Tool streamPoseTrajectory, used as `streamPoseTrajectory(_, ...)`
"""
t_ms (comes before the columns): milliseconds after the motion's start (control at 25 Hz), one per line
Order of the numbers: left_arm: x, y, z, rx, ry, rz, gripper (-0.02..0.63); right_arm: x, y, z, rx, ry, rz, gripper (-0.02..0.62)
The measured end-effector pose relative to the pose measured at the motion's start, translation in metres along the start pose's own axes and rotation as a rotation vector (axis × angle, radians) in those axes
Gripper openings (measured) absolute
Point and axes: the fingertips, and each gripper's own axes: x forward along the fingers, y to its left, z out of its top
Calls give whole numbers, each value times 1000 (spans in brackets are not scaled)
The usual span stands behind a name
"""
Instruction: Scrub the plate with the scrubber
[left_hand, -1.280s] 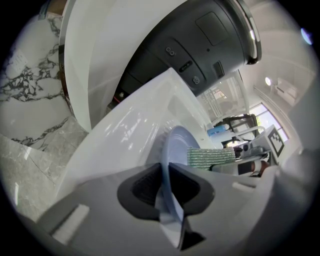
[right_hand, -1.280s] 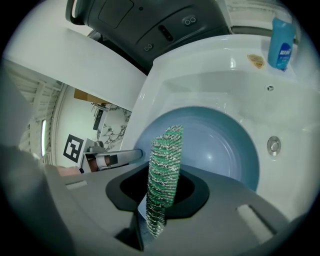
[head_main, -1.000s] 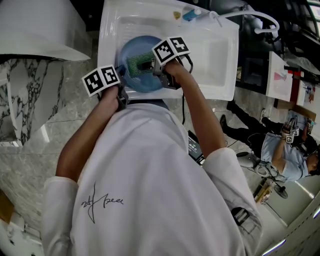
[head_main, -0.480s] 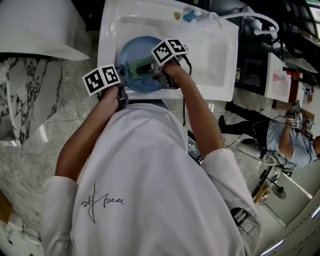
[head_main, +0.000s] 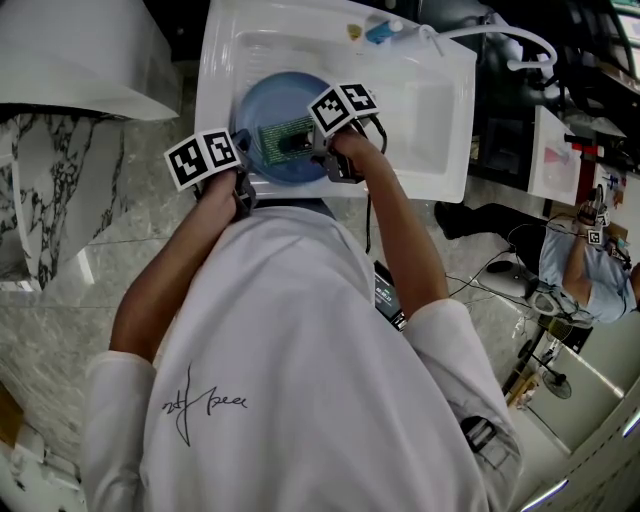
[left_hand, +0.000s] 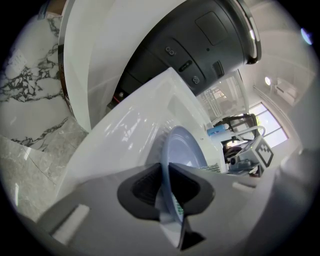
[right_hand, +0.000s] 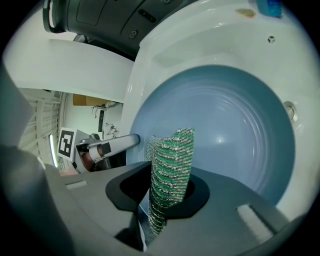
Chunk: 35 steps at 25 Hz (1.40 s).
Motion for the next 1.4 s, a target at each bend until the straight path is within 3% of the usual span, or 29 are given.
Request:
streamPoseTrajectory(840,1,0,0,-4,2,-14,94,-23,-29,-15,15,15,-63,74)
streamPoseTrajectory(1400,-1,0,0,-8,-3,-18,95,-40,-50,-20,-12,36,-151,77)
